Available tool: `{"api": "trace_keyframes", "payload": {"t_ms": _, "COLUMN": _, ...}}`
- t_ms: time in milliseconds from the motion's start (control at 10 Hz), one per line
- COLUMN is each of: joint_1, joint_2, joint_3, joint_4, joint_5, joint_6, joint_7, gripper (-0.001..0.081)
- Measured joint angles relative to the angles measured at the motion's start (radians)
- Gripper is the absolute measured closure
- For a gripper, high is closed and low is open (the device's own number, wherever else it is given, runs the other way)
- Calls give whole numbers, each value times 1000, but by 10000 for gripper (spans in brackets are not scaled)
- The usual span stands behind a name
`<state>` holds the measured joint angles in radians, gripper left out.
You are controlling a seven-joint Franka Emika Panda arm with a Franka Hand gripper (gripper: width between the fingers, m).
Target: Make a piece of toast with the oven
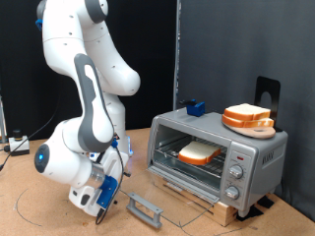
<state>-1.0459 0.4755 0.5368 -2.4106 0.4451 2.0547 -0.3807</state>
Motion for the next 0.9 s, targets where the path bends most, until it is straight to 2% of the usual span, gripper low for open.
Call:
{"api": "trace_keyframes", "payload": {"t_ms": 200, "joint_1": 1, "joint_2": -4, "joint_3": 17, "joint_4": -30, "joint_5": 10, "joint_6": -19, "joint_7": -1, "gripper": -1}}
{"api": "trace_keyframes", "payload": {"t_ms": 300, "joint_1": -6, "joint_2": -13, "joint_3": 28, "joint_4": -39, "joint_5": 25, "joint_6": -59, "joint_7": -11, "gripper": -1}}
{"api": "trace_keyframes", "payload": {"t_ms": 900, "joint_1": -81, "joint_2": -158, "joint_3": 52, "joint_4": -22, "joint_5": 99, "joint_6": -419, "joint_7": -43, "gripper": -1}}
